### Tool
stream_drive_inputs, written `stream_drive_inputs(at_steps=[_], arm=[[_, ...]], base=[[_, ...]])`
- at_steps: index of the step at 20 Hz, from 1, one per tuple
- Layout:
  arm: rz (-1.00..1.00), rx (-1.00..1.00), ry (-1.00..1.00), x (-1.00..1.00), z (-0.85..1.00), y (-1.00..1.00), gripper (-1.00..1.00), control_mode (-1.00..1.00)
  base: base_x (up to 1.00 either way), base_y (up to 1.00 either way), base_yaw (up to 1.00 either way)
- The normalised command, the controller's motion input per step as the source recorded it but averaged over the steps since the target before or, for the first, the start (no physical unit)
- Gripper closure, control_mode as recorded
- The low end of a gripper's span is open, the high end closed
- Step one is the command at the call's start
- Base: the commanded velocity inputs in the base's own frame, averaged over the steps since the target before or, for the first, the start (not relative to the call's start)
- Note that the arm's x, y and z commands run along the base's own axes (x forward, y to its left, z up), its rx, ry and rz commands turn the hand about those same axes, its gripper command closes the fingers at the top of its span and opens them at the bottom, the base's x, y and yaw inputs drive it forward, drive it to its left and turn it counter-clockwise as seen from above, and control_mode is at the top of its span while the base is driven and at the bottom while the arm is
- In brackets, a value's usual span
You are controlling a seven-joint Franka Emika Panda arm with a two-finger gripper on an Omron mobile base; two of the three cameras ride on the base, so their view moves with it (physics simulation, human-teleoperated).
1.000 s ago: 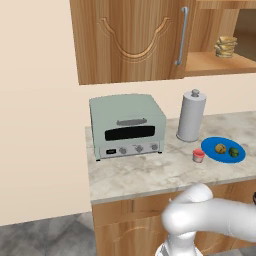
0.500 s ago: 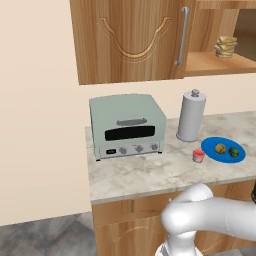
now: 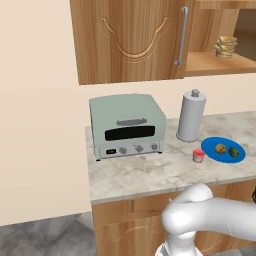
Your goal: Pick the avocado and bread from the counter and place them on the plate. Then pick the jam from the cabinet and place it next to the plate. Lastly close the cabinet door.
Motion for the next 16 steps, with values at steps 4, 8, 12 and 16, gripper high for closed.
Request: stream_drive_inputs(at_steps=[4,8,12,16], arm=[[0.11,0.41,0.0,-0.05,0.21,-0.32,-1.0,-1.0],[0.15,0.24,-0.05,-0.07,0.3,-0.39,-1.0,-1.0],[0.17,0.24,-0.13,-0.04,0.3,-0.28,-1.0,-1.0],[0.17,0.28,-0.17,0.0,0.28,-0.25,-1.0,-1.0]], base=[[0.0,0.0,0.0],[0.0,0.0,0.0],[0.0,0.0,0.0],[0.0,0.0,0.0]])
